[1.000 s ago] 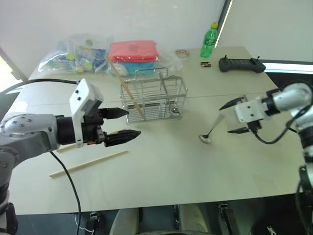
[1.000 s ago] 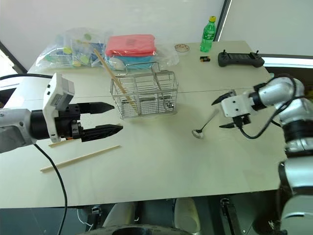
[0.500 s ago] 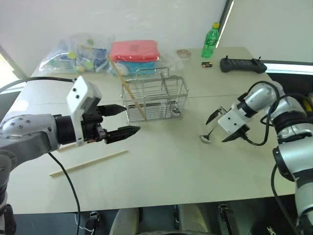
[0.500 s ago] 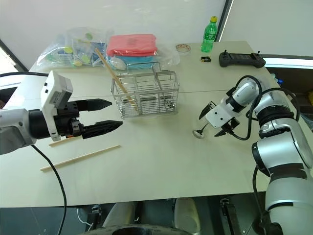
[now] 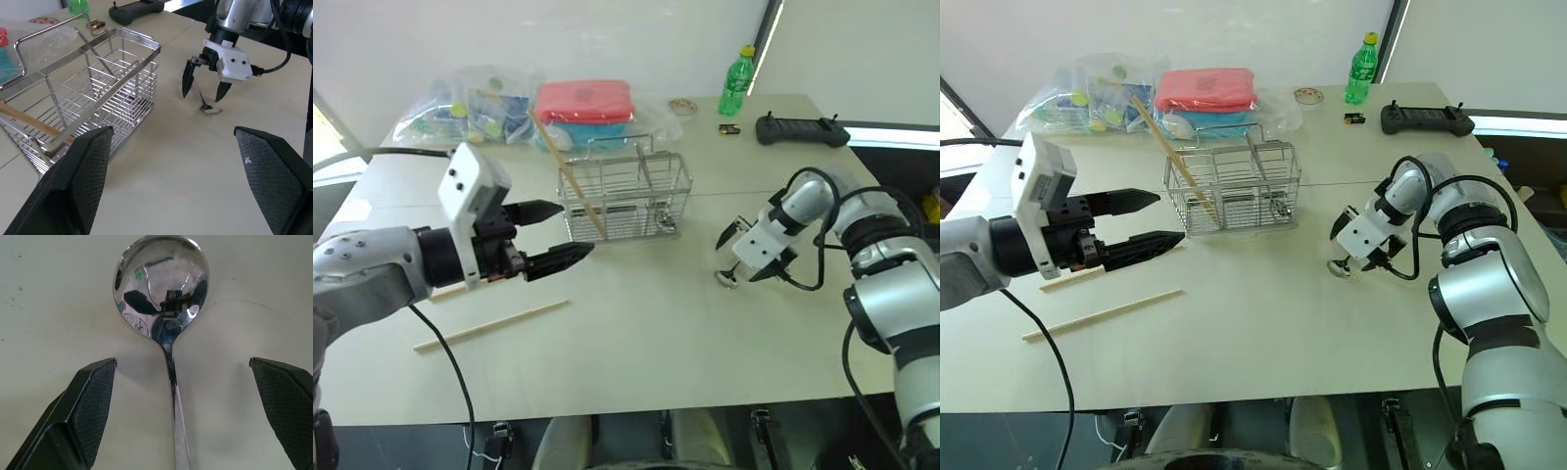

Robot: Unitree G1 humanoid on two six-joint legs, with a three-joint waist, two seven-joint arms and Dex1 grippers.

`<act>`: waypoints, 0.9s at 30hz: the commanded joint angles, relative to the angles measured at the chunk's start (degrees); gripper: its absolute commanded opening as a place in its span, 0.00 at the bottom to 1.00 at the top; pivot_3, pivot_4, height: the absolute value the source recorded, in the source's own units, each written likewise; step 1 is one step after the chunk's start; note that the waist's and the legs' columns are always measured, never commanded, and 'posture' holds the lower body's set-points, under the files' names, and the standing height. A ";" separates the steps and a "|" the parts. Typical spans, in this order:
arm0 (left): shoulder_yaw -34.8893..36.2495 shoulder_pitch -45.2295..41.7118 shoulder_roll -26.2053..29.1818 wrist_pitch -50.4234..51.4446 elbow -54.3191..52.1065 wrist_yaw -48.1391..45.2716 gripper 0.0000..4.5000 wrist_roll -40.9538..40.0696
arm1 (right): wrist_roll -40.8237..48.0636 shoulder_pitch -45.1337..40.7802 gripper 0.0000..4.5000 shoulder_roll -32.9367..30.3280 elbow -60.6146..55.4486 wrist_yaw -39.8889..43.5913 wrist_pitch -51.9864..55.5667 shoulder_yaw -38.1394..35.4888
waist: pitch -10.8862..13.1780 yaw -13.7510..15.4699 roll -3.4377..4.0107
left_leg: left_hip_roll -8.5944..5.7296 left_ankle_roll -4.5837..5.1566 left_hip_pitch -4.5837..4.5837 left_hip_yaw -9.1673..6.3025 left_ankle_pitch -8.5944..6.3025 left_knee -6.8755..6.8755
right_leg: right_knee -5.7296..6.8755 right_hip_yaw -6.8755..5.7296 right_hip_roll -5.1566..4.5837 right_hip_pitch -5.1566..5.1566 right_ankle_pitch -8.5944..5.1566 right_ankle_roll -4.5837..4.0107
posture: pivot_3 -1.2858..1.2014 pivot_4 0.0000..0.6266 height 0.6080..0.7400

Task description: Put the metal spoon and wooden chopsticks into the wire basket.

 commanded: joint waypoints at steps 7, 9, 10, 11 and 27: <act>0.51 -2.94 1.41 -1.86 0.28 0.49 0.93 -1.15 | -4.11 -2.38 0.60 0.66 1.28 -5.49 -0.16 1.68 | -0.10 -0.20 -0.17 | 0.01 -0.01 0.05 0.00 0.00 0.02 | 0.02 0.01 0.02 0.05 0.00 0.00 | 0.52 0.24 0.63; 0.54 -3.20 1.44 -1.89 0.29 0.75 0.93 -1.57 | -4.27 -2.48 0.37 0.87 1.44 -5.46 -0.33 1.64 | -0.10 -0.31 -0.17 | 0.02 -0.01 0.07 0.00 0.00 0.01 | 0.03 0.02 0.03 0.05 0.00 0.00 | 0.52 0.24 0.63; 0.55 -3.27 1.43 -1.94 0.31 0.88 0.93 -1.71 | -4.32 -2.52 0.26 1.00 1.52 -5.42 -0.41 1.60 | -0.10 -0.39 -0.17 | 0.02 -0.01 0.08 0.00 0.00 0.01 | 0.04 0.02 0.04 0.05 0.00 0.00 | 0.52 0.24 0.63; 0.59 -3.27 1.43 -1.99 0.31 1.02 0.93 -1.84 | -4.38 -2.55 0.16 1.12 1.57 -5.50 -0.47 1.54 | -0.10 -0.51 -0.17 | 0.03 -0.01 0.08 0.00 0.00 0.01 | 0.04 0.02 0.04 0.05 0.00 0.00 | 0.52 0.24 0.63; 1.26 -1.45 2.11 -2.56 -0.21 0.03 0.93 -1.04 | 6.61 -4.21 0.01 0.12 0.34 1.53 3.11 -6.92 | -0.05 -1.38 -0.12 | 0.03 -0.01 0.06 -0.03 0.01 -0.04 | 0.05 0.02 0.06 0.03 0.02 0.03 | 0.52 0.24 0.63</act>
